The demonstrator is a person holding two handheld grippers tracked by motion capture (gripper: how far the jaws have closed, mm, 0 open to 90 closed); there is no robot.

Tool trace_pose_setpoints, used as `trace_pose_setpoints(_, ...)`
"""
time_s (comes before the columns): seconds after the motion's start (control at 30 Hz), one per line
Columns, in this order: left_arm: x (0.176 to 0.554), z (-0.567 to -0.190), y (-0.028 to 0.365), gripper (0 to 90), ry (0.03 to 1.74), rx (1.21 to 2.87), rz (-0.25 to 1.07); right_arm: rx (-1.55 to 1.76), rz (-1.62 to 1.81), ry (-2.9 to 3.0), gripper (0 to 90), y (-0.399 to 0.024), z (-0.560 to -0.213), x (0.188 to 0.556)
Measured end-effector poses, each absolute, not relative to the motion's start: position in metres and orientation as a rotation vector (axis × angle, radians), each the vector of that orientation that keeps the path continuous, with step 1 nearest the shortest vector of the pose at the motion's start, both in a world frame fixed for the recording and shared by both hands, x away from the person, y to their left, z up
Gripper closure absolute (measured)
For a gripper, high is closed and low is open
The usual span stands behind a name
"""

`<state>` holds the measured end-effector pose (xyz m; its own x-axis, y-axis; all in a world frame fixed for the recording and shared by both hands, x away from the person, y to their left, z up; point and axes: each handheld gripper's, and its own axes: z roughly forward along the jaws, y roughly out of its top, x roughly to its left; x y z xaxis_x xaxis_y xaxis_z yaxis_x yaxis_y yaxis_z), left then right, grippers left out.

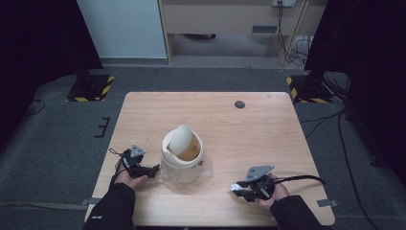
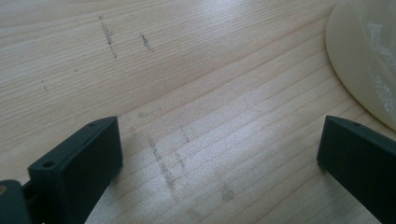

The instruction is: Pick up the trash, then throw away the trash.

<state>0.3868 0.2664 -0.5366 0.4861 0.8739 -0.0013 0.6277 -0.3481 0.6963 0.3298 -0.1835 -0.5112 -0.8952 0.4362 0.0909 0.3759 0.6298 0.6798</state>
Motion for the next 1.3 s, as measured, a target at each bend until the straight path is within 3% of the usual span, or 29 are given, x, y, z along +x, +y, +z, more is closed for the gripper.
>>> trace_pose_setpoints(1.3, 0.387, -0.537, 0.266, 0.0, 1.233, 2.095, 0.498, 0.824, 1.606, 2.191, 61.7, -0.226, -0.434, 0.358)
